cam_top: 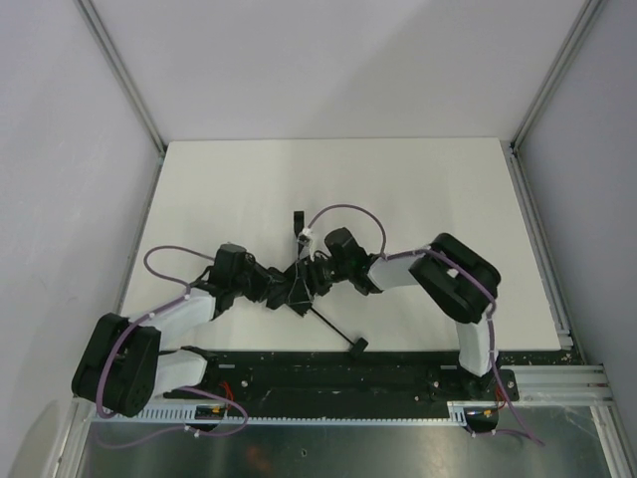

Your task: Put away the umbrella

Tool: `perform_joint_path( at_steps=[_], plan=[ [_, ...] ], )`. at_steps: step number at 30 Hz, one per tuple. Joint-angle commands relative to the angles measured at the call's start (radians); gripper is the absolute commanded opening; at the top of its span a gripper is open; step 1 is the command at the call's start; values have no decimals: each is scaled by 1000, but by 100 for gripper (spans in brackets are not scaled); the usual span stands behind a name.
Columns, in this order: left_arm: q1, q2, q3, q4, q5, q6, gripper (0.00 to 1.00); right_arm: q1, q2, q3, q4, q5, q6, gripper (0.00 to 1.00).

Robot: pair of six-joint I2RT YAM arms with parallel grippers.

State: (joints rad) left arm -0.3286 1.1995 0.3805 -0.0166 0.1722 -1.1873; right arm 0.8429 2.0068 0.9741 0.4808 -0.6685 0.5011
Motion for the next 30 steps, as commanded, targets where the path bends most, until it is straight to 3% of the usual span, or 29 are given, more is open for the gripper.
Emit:
perform_joint_path(
  at_steps=[1,4,10,16,21,24,30],
  plan=[
    [9,42,-37,-99,-139,97,0,44,-160,22,-371,262,-233,70],
    [9,73,-22,-127,-113,80,0,94,-240,53,-452,436,-343,76],
    [9,146,22,-210,-81,46,0,242,-281,82,-453,760,-550,80],
    [8,145,33,-245,-78,37,0,347,-184,127,-363,976,-668,79],
    [8,146,42,-269,-67,23,0,410,-59,175,-335,1122,-742,72],
    [7,148,45,-278,-58,12,0,418,4,179,-334,1152,-726,62],
    [4,126,53,-283,-56,15,0,402,59,172,-411,1088,-616,8]
  ],
)
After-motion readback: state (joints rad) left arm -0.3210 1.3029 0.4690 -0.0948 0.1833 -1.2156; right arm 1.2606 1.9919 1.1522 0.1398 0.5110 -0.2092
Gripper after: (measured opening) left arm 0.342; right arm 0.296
